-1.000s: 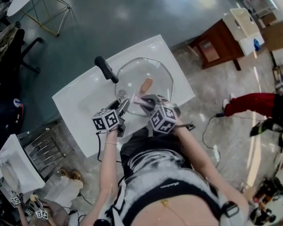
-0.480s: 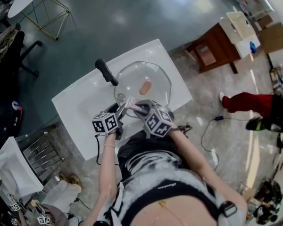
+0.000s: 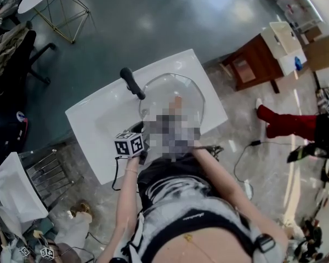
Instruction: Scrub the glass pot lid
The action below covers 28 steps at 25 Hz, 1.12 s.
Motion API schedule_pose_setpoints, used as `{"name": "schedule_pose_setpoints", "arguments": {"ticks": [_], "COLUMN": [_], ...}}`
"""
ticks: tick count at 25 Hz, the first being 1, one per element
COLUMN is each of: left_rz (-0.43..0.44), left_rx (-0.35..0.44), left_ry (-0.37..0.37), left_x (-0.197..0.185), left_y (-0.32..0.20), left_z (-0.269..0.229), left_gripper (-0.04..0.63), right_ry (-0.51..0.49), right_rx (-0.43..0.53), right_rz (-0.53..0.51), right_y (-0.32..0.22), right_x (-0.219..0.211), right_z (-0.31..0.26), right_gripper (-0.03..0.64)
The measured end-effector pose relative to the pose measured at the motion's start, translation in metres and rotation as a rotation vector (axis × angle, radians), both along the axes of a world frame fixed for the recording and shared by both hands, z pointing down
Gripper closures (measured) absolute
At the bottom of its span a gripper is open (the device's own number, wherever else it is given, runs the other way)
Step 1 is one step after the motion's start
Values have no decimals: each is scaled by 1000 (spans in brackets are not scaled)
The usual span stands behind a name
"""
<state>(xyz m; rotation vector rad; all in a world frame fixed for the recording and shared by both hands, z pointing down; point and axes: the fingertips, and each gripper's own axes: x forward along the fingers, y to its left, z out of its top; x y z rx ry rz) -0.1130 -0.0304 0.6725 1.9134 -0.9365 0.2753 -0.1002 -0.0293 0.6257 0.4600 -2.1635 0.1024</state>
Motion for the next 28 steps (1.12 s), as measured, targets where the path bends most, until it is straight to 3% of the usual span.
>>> {"name": "schedule_pose_setpoints", "arguments": {"ticks": [8, 15, 28], "left_rz": [-4, 7, 14], "left_rx": [-8, -19, -37], "left_ry": [-2, -5, -2], "left_x": [0, 3, 6], "left_y": [1, 1, -2], "left_z": [1, 3, 2], "left_gripper": [385, 384, 387], "right_ry": [68, 200, 243], "right_rx": [-31, -22, -26], "right_rz": [-23, -139, -258], "right_y": [-15, -22, -45], "right_x": [-19, -29, -35], "right_z": [5, 15, 16], "right_gripper": [525, 525, 523]}}
